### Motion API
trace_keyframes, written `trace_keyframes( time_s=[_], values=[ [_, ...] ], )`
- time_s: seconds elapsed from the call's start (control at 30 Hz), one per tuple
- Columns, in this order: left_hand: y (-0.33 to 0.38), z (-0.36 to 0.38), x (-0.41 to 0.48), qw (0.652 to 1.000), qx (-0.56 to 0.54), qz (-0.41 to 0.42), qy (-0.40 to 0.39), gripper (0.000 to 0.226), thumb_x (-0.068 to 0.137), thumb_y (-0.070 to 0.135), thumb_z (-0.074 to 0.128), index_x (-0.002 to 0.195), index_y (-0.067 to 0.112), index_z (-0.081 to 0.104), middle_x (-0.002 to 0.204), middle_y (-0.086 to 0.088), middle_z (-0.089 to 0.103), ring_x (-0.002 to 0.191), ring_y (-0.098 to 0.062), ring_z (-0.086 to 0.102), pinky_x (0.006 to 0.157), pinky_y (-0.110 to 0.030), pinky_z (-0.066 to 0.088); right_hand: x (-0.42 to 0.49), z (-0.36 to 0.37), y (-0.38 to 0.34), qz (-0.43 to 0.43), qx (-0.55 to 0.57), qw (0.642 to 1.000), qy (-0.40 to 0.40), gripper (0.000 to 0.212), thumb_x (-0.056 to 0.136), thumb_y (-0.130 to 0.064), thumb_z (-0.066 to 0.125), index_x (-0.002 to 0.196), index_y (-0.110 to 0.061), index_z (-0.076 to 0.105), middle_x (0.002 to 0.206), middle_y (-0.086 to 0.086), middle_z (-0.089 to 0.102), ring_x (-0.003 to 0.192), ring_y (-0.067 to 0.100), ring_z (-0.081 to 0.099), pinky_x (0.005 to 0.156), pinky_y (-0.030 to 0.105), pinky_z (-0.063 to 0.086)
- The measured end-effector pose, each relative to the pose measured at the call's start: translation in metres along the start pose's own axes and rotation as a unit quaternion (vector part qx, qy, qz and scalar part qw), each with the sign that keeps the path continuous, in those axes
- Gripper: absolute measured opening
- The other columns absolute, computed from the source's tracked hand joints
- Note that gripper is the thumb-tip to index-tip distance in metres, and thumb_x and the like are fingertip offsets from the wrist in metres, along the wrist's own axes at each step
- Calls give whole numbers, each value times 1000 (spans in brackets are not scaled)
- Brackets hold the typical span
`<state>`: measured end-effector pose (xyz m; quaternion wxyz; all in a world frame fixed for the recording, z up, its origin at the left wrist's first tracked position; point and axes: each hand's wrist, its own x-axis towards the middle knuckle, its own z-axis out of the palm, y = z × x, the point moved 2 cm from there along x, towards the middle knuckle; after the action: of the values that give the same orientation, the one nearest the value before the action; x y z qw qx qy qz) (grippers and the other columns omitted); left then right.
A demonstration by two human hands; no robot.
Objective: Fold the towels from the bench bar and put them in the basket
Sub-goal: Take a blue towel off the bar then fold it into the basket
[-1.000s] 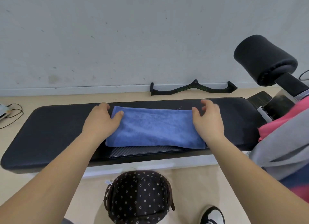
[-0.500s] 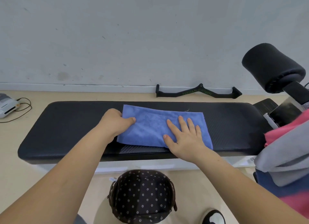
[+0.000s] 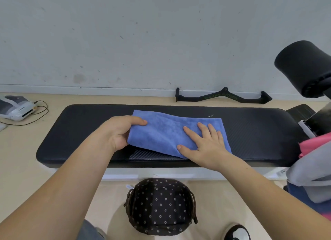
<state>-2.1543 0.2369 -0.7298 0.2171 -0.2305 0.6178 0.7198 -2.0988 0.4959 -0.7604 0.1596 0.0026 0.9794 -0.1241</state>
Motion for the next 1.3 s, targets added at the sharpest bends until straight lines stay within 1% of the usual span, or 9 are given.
trace_keyframes(
  time_s=[0.13,0.3,0.43,0.53,0.7,0.77,0.93,1.1,1.3],
  values=[
    [11,2,-3,990,49,118,64,46,84,-4,72,128,10,67,112,-11,76,98,-28,75,83,-38,60,-8,-4,-9,-33,31,996,75,86,75,-86,32,151,-47,40,159,-4,28,150,21,16,122,44,15],
    [21,42,-28,964,119,226,80,77,91,5,67,157,28,36,114,12,66,101,-14,69,88,-35,59,-10,-31,3,-1,139,973,184,30,95,-47,61,119,-31,70,111,-8,60,110,18,57,99,38,46],
    [4,107,-40,956,155,247,32,78,93,6,63,159,28,29,107,17,62,66,6,66,53,-16,53,-11,-35,34,65,328,927,172,17,95,-32,63,85,-21,72,70,-2,64,64,13,57,64,33,52],
    [-9,150,-37,952,186,245,-5,79,90,0,59,159,28,31,103,20,60,70,3,65,50,-6,47,-13,-27,50,63,417,895,148,31,100,-28,59,86,-4,72,77,16,68,60,12,55,59,31,52],
    [-36,183,-22,928,288,213,-106,78,97,17,65,162,29,22,128,12,56,84,-13,71,72,-23,60,-11,-27,66,118,549,822,96,47,106,-43,49,90,-6,74,72,6,69,61,13,58,56,26,47],
    [-44,183,-18,929,295,185,-128,71,102,20,60,162,26,23,138,10,50,85,-19,74,79,-30,64,-8,-26,67,104,538,832,91,51,103,-45,56,86,3,68,69,8,60,62,17,53,55,28,45],
    [-24,147,-17,939,230,256,-27,43,103,8,52,144,20,50,126,3,63,67,-15,75,58,-24,59,0,-21,60,65,448,883,124,50,92,-33,72,84,12,52,72,14,44,65,23,43,60,36,39],
    [-25,98,-7,892,341,293,56,30,95,18,60,123,29,62,103,7,72,91,-14,69,85,-32,58,3,-24,53,20,337,925,176,15,101,-33,56,94,-20,59,80,4,63,71,23,59,67,44,52],
    [-48,101,-17,789,497,362,8,40,97,37,65,134,23,62,86,11,61,83,-3,58,74,-20,41,6,-25,60,80,388,903,165,13,100,-30,61,96,-18,65,93,4,70,89,25,68,79,45,58]
  ],
)
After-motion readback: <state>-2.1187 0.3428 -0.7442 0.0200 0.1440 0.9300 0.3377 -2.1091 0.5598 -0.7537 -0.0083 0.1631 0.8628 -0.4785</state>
